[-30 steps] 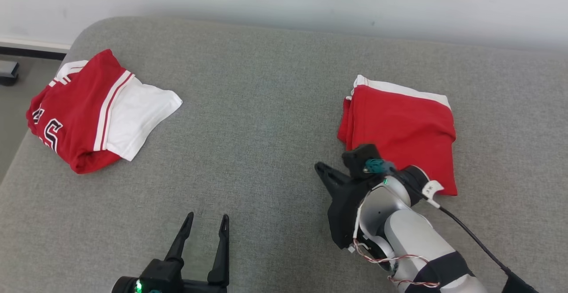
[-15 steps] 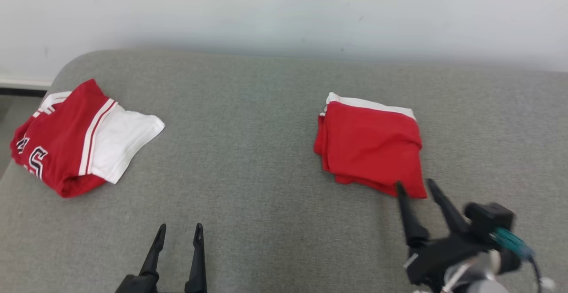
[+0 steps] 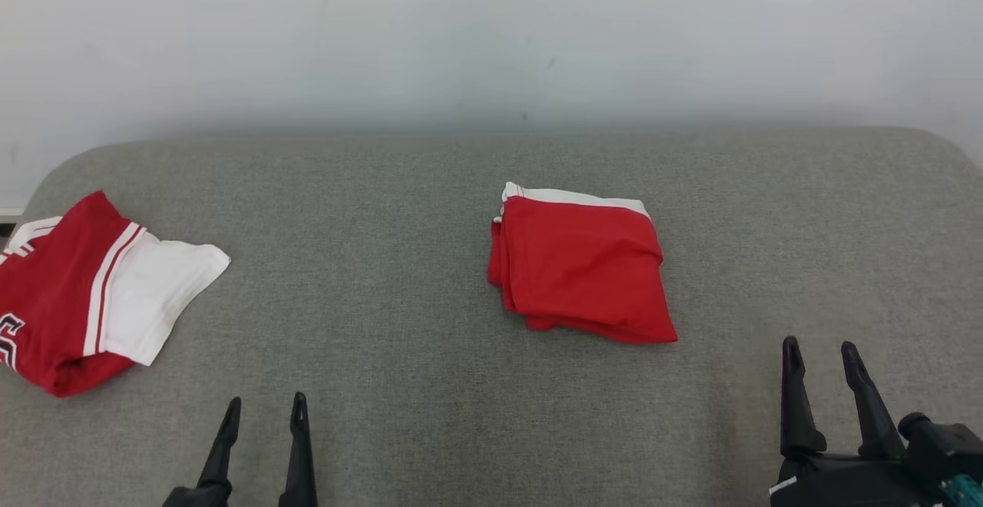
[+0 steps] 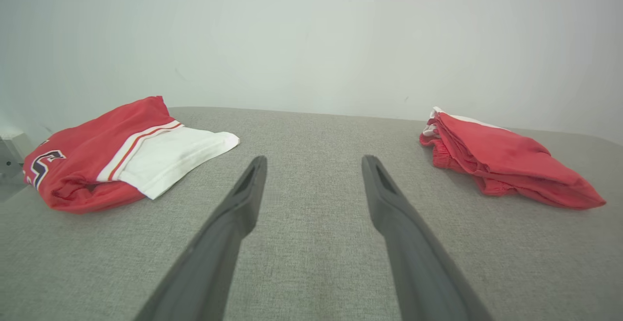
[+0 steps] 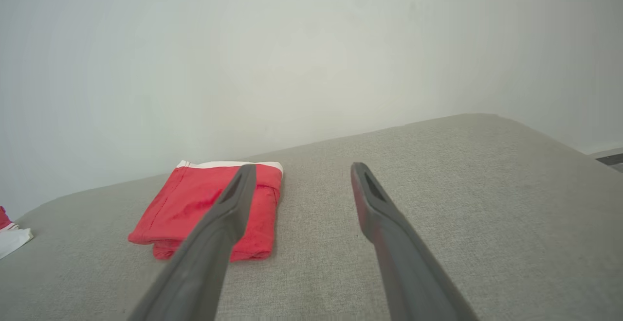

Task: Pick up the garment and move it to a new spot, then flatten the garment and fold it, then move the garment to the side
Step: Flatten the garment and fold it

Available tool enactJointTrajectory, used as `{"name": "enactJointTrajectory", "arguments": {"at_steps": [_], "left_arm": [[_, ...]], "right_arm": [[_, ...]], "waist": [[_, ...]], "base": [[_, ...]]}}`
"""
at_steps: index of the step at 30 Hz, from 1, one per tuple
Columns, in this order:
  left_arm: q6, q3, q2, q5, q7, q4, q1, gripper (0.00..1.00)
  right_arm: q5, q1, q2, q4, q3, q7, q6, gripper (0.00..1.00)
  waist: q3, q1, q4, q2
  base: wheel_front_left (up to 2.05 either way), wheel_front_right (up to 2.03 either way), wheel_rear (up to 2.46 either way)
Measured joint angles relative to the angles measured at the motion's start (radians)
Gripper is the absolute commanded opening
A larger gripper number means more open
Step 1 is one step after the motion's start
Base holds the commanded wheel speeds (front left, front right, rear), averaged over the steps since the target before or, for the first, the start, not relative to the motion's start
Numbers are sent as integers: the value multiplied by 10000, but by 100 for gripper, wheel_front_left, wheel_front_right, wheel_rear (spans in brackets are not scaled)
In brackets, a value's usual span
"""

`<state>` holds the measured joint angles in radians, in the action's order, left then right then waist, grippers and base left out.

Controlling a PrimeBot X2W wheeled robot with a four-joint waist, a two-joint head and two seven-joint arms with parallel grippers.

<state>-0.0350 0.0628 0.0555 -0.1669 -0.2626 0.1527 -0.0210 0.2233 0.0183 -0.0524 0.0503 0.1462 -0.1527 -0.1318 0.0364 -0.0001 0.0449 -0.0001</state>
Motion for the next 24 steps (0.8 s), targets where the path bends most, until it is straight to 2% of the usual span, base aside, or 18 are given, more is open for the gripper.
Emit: {"name": "enactJointTrajectory", "arguments": {"at_steps": [13, 24], "left_arm": [[-151, -895, 54, 291, 0, 192, -334, 100], [-403, -978, 17, 441, 0, 502, -459, 100]], "right_arm": [[-805, 378, -42, 855, -654, -405, -2, 100], [-738, 227, -174, 1277, -957, -466, -2, 100]], "waist": [[-460, 1, -658, 0], [-604, 1, -611, 0]], "base": [[0, 0, 0], [0, 0, 0]]}}
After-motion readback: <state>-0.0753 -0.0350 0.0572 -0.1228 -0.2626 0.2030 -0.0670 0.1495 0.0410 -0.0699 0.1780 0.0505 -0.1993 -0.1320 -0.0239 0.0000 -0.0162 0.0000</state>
